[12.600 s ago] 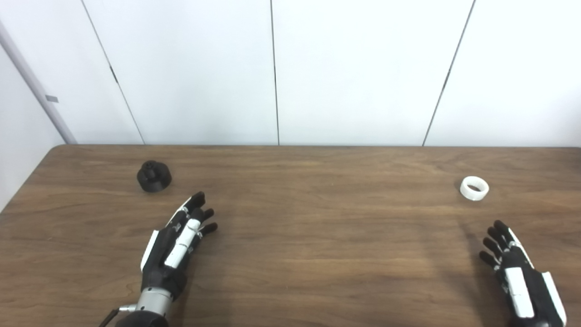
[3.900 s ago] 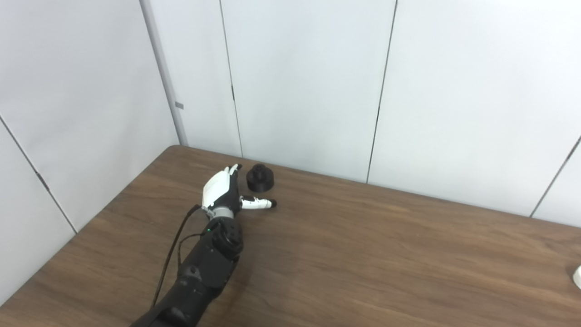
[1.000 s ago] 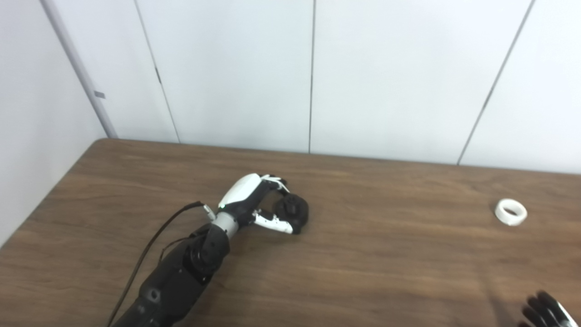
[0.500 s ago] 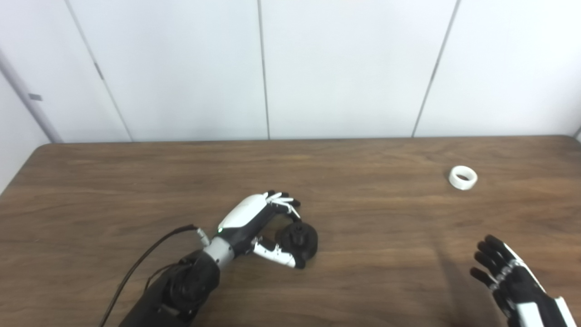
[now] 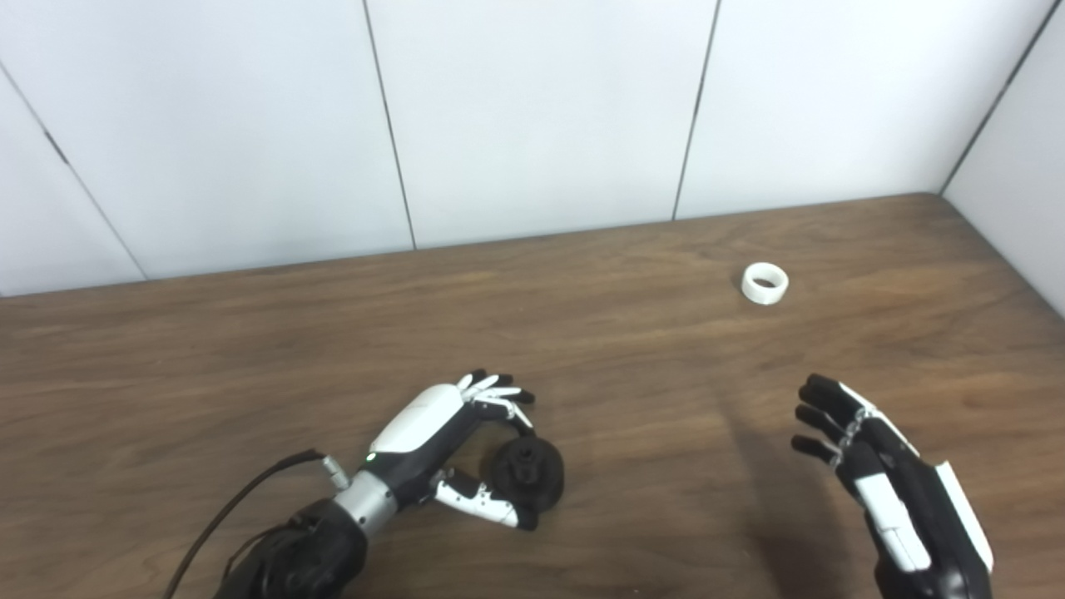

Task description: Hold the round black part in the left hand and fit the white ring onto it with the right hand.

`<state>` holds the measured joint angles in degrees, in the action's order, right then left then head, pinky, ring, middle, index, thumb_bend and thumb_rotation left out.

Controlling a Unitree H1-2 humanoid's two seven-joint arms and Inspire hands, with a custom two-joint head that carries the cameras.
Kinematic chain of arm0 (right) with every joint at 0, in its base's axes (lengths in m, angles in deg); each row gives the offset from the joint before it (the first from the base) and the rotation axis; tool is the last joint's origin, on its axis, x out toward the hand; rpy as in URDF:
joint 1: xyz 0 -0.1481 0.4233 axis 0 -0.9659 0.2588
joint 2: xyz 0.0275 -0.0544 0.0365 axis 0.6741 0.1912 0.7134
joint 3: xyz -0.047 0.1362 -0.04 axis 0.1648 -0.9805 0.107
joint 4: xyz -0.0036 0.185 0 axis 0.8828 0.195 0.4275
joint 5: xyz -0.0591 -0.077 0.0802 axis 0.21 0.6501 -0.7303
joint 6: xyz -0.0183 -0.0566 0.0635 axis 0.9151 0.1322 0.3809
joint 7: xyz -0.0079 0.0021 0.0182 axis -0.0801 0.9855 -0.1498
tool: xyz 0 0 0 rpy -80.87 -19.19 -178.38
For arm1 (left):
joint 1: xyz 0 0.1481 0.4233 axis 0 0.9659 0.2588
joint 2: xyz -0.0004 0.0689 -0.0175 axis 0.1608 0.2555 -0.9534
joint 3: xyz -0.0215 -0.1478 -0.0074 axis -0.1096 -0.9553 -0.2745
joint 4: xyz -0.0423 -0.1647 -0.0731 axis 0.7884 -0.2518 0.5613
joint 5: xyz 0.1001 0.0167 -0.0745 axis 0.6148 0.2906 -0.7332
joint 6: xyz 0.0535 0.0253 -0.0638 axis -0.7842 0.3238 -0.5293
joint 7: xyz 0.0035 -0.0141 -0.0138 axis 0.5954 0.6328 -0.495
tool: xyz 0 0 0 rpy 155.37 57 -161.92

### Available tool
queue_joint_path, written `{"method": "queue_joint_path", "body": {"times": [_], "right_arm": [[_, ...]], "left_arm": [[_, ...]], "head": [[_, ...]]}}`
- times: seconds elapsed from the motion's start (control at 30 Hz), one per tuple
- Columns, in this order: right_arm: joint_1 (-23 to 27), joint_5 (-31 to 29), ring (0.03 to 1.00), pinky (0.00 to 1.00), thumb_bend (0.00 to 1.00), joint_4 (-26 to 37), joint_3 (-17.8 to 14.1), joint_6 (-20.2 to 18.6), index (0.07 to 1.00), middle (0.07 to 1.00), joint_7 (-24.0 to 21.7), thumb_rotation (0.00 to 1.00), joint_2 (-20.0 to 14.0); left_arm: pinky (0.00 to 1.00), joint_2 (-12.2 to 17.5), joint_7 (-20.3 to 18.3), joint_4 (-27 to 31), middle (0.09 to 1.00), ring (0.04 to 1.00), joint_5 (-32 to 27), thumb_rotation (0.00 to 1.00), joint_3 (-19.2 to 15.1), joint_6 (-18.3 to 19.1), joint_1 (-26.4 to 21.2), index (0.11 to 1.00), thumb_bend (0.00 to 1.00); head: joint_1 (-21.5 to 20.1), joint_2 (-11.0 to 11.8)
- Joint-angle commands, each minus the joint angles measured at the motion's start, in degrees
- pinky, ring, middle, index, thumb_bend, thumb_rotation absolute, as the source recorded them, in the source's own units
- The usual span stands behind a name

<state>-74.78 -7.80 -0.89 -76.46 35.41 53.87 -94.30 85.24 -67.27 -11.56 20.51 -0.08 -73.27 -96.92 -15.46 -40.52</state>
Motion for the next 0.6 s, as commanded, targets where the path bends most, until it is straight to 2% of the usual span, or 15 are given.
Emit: {"method": "queue_joint_path", "body": {"times": [0.0, 0.1, 0.2, 0.27, 0.37, 0.53, 0.57], "right_arm": [[3.27, 0.91, 0.864, 0.79, 0.84, 3.58, -2.27, -0.96, 0.833, 0.862, 2.30, 0.80, 2.37], [5.15, 1.20, 0.885, 0.82, 0.85, 5.66, -6.09, -4.08, 0.860, 0.881, 3.82, 0.80, 0.20], [7.29, 2.23, 0.924, 0.86, 0.84, 7.53, -9.63, -8.25, 0.902, 0.916, 3.93, 0.80, -2.89], [9.14, 4.86, 0.925, 0.84, 0.89, 7.57, -11.32, -10.56, 0.925, 0.921, 3.40, 0.78, -5.25], [11.62, 10.39, 0.923, 0.80, 0.98, 7.32, -12.15, -14.25, 0.941, 0.927, 2.14, 0.81, -8.08], [15.18, 21.86, 0.919, 0.76, 0.99, 4.64, -12.49, -15.16, 0.981, 0.950, -2.61, 0.86, -10.29], [16.34, 23.06, 0.941, 0.79, 0.99, 3.46, -13.06, -15.16, 0.990, 0.975, -4.11, 0.85, -10.48]], "left_arm": [[1.00, 0.01, -1.17, -0.66, 0.861, 0.963, 0.59, 0.05, 0.15, -1.40, -0.10, 0.479, 0.52], [1.00, 0.17, -0.89, -1.55, 0.860, 0.961, 1.05, 0.05, -0.21, -2.77, -0.10, 0.479, 0.52], [1.00, 0.50, -0.51, -2.76, 0.860, 0.958, 1.33, 0.05, -0.87, -4.43, 0.03, 0.479, 0.52], [1.00, 0.77, -0.29, -3.82, 0.860, 0.957, 0.99, 0.05, -1.48, -5.92, 0.07, 0.479, 0.52], [1.00, 1.32, -0.41, -5.04, 0.860, 0.961, 0.57, 0.05, -2.35, -7.73, 0.00, 0.479, 0.52], [1.00, 2.34, -1.08, -6.46, 0.867, 0.961, 0.43, 0.05, -3.50, -9.81, -0.52, 0.479, 0.52], [1.00, 2.52, -1.14, -6.90, 0.868, 0.962, 0.23, 0.05, -3.73, -10.32, -0.70, 0.479, 0.52]], "head": [[-0.78, 0.00], [-2.77, 0.41], [-6.46, 1.63], [-8.43, 2.06], [-11.49, 2.65], [-15.56, 2.95], [-16.75, 3.01]]}}
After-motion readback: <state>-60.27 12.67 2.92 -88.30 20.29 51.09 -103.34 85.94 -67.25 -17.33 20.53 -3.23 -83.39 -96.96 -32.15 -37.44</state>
